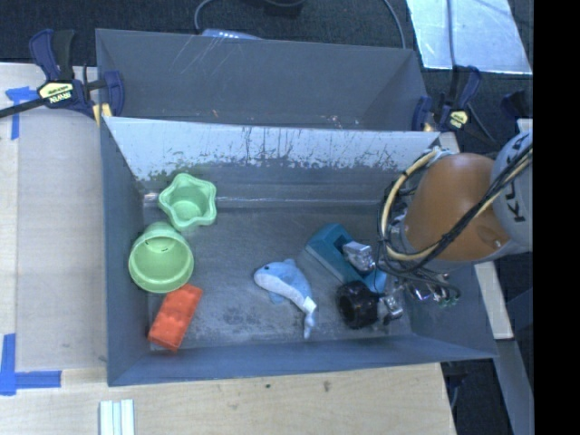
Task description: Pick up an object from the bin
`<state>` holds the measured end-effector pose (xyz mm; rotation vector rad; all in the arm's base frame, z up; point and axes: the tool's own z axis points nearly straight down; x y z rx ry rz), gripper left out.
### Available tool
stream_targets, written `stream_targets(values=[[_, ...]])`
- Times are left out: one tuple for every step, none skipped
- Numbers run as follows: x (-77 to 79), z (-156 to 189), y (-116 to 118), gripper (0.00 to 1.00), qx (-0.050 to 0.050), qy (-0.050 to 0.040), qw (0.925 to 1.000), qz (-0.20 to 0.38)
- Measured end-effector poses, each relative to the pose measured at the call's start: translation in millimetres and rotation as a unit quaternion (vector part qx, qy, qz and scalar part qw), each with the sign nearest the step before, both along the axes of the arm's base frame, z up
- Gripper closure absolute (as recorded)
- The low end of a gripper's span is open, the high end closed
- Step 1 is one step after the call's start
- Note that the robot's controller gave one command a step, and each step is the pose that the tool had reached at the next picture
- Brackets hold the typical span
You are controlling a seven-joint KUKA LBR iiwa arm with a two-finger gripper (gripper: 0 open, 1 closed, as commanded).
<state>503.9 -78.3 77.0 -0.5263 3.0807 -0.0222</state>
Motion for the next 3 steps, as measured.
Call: stream_targets(values=[[21.1, -4, 49, 1.00, 0.001, -0.0088, 0.9999, -0.011], [21.2, -4, 49, 1.00, 0.001, -0.0088, 0.9999, -0.011], [15.0, 114, 55, 1.00, 0.001, -0.0069, 1.0000, -0.004]])
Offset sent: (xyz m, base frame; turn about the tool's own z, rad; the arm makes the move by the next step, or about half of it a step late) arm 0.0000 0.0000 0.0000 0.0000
